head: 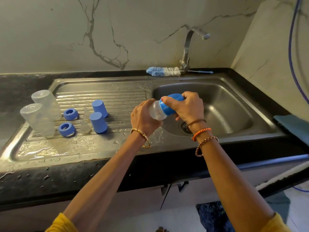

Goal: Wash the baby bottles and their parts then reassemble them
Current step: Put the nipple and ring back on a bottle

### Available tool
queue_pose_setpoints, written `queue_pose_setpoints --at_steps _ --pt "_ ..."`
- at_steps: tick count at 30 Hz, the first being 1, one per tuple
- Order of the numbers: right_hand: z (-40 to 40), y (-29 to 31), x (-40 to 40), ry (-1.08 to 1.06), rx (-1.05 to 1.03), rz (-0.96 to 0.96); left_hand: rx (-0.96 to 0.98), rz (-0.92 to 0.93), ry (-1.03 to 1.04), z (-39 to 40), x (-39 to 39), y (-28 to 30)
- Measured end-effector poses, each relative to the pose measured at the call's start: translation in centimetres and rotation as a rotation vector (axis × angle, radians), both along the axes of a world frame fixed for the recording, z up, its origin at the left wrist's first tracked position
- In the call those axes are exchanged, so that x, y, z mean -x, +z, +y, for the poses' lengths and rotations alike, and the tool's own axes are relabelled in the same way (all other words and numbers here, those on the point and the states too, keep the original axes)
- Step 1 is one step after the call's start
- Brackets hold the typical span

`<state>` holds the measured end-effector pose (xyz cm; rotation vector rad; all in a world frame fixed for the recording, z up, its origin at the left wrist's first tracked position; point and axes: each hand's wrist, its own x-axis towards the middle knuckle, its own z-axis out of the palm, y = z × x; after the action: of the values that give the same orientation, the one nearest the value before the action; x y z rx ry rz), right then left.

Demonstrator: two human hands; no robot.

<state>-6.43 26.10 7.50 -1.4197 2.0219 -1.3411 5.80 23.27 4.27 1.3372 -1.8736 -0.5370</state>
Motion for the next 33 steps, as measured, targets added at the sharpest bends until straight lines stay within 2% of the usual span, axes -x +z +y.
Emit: queue_pose_setpoints --at_steps 3,7,9,12,16,21,26,29,31,33 --pt "-1.0 -0.3 -0.4 0.007 -0.126 0.004 -0.019 -0.036 -0.020 -0.7 -0.1 -0.6" --pt "-1.6 1.3 0.7 0.224 -0.167 0.142 -0.093 0.018 -0.062 -2.2 -0.4 -0.8" --pt "-1.6 2.0 1.7 0.311 -0.123 0.233 -0.125 0.055 -0.115 -2.9 -0.4 -0.4" --pt "-1.2 2.1 2.8 0.385 0.018 0.314 -0.158 0.000 -0.218 -3.6 -0.5 0.7" --pt "-1.2 1.0 2.7 0.261 0.132 0.318 -0.179 -0.044 -0.327 -3.1 -0.5 1.3" --pt "-1.2 -0.5 0.9 0.053 0.255 0.104 -0.085 -0.073 -0.226 -1.7 0.3 1.7" --pt "-1.6 -0.8 -0.5 -0.143 0.136 -0.039 -0.031 -0.103 -0.094 -1.6 0.8 1.4" --pt "-2.1 -0.9 -0.3 -0.104 0.019 -0.190 -0.041 -0.142 -0.085 -2.0 1.1 0.5" --pt "-2.1 -0.7 0.1 -0.027 -0.085 -0.345 -0.051 -0.155 -0.129 -2.2 1.3 -0.2" --pt "-2.2 -0.3 0.9 0.026 -0.191 -0.414 -0.069 -0.134 -0.190 -2.5 1.7 -0.8"
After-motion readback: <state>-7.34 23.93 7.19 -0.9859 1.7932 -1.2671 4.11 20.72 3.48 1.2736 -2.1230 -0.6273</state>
